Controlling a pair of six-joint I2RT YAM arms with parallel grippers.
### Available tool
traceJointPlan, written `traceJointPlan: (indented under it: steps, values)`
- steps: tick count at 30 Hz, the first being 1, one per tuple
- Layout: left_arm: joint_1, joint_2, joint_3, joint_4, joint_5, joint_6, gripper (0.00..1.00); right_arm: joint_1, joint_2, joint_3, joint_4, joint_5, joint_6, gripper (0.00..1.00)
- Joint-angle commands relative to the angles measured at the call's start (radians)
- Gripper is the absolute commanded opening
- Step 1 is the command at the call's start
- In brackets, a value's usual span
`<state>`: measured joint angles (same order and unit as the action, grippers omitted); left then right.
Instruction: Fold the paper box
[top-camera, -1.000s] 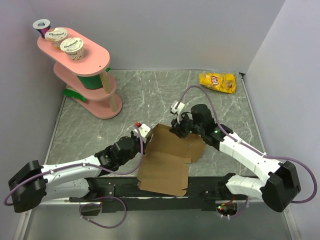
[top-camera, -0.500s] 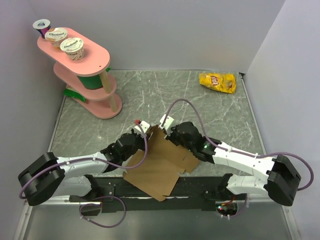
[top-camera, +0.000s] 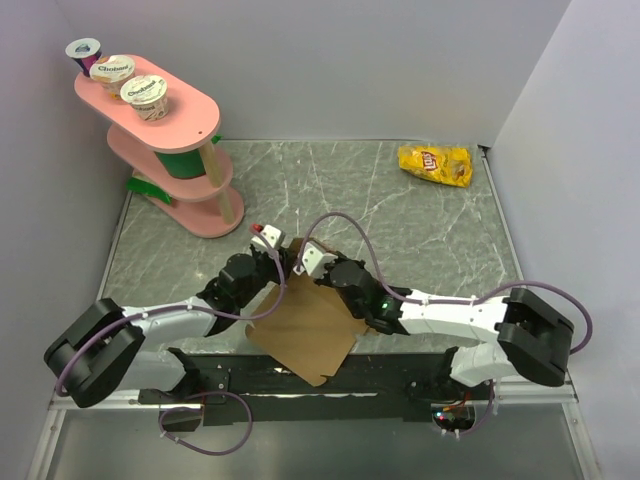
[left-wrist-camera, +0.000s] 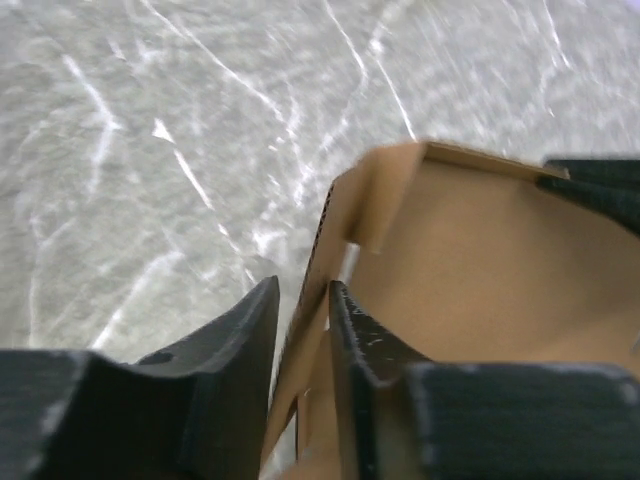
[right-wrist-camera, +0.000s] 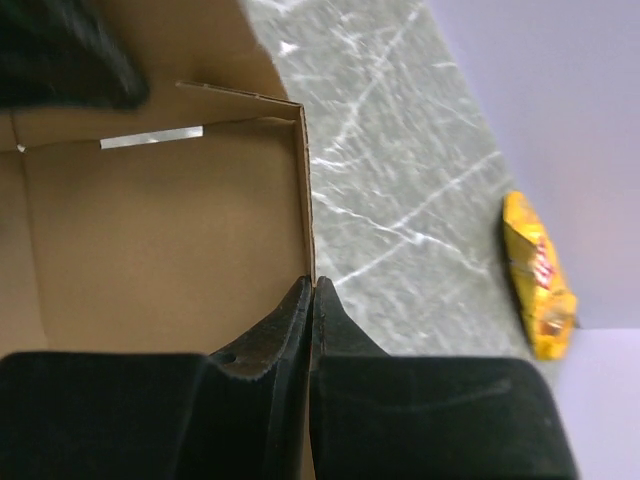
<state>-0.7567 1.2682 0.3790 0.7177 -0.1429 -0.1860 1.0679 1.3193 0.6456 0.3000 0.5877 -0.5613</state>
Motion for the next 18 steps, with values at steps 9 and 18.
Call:
traceJointPlan:
  steps: [9,18]
  values:
    - [0.056,-0.176,-0.124,-0.049,-0.027,-0.170,0.79,0.010,0.052,0.028,0.128,0.109,-0.163,0.00]
    - [0.056,-0.276,-0.199,-0.228,-0.017,-0.389,0.74,0.067,0.092,0.040,0.180,0.155,-0.215,0.00]
